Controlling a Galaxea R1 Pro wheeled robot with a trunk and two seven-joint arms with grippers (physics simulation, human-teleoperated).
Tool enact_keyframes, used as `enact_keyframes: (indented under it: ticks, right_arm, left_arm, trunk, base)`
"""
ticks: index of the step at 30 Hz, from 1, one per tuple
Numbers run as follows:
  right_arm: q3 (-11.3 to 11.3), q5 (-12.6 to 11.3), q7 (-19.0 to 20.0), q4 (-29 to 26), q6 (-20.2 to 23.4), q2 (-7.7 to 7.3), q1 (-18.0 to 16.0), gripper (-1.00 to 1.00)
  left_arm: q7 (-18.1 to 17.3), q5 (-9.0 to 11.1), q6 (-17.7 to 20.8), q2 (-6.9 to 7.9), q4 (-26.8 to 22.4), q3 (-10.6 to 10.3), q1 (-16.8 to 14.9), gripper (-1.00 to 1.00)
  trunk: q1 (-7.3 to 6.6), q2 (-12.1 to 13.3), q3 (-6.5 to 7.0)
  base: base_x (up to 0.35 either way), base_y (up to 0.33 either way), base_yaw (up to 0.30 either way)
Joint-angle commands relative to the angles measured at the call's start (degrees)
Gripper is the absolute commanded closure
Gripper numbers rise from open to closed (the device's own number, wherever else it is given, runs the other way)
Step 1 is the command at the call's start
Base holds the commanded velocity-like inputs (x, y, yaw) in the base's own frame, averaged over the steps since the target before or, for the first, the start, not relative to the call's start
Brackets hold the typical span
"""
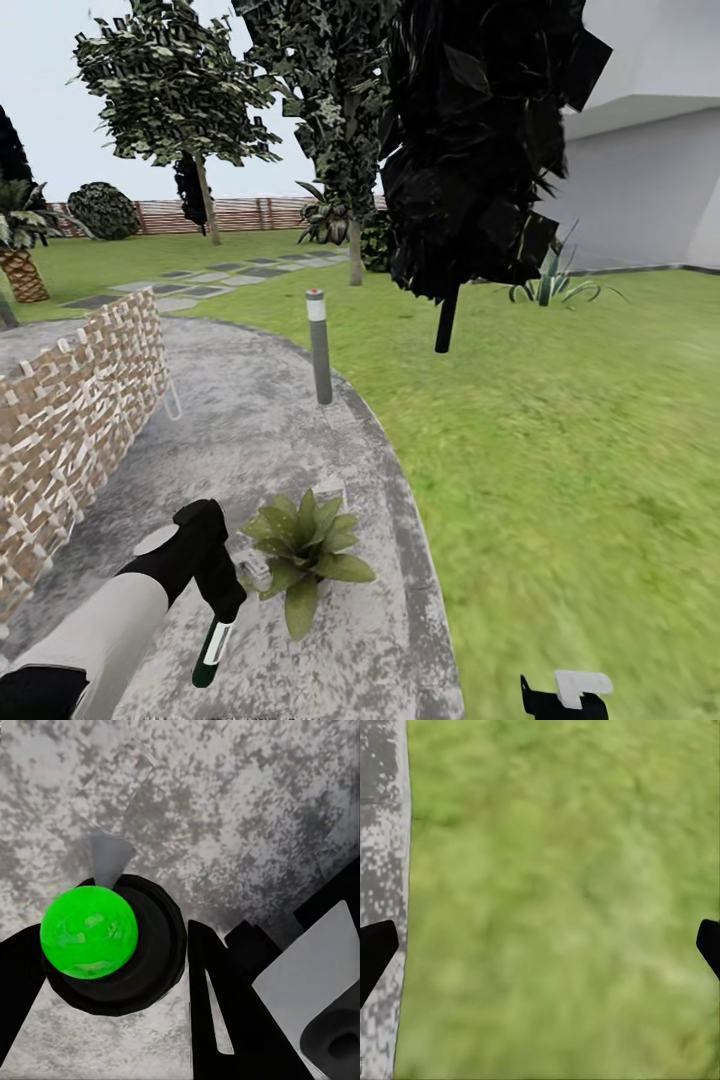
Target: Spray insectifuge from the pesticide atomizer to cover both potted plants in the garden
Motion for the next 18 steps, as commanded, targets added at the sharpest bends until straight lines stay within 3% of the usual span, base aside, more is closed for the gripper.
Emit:
enact_keyframes:
  ticks: [1, 3, 6, 9, 12, 18]
  right_arm:
    - [-0.32, 0.61, -0.27, 0.07, -0.16, 0.00, -0.04, -1.00]
    - [-0.32, 0.61, -0.27, 0.07, -0.16, 0.01, -0.04, -1.00]
    - [-0.32, 0.61, -0.27, 0.07, -0.13, 0.01, -0.04, -1.00]
    - [-0.32, 0.61, -0.27, 0.07, -0.12, 0.01, -0.04, -1.00]
    - [-0.32, 0.61, -0.27, 0.07, -0.13, 0.01, -0.04, -1.00]
    - [-0.31, 0.61, -0.27, 0.07, -0.13, 0.03, -0.05, -1.00]
  left_arm:
    - [-0.51, -0.24, 0.58, 0.12, -0.08, -0.25, -0.08, 1.00]
    - [-0.65, -0.27, 0.56, 0.29, -0.09, -0.32, -1.00, 1.00]
    - [-1.62, -0.98, 0.58, 0.77, 0.63, -3.47, -4.61, 1.00]
    - [-3.65, -5.09, 0.61, 0.75, 0.84, -5.24, -4.72, 1.00]
    - [-4.73, -6.87, 0.46, 1.05, 0.87, -5.45, -4.64, 1.00]
    - [-4.99, -6.75, 0.55, 2.00, 0.86, -5.07, -4.52, 1.00]
  trunk:
    - [-0.01, -0.03, -0.06]
    - [-0.01, -0.03, -0.06]
    - [-0.01, -0.03, -0.06]
    - [-0.01, -0.03, -0.06]
    - [-0.01, -0.03, -0.06]
    - [-0.01, -0.03, -0.06]
  base:
    - [0.000, -0.055, 0.224]
    - [0.000, -0.029, 0.123]
    - [0.000, -0.004, 0.018]
    - [0.000, -0.001, 0.003]
    - [0.000, 0.000, 0.000]
    - [0.000, 0.000, 0.000]
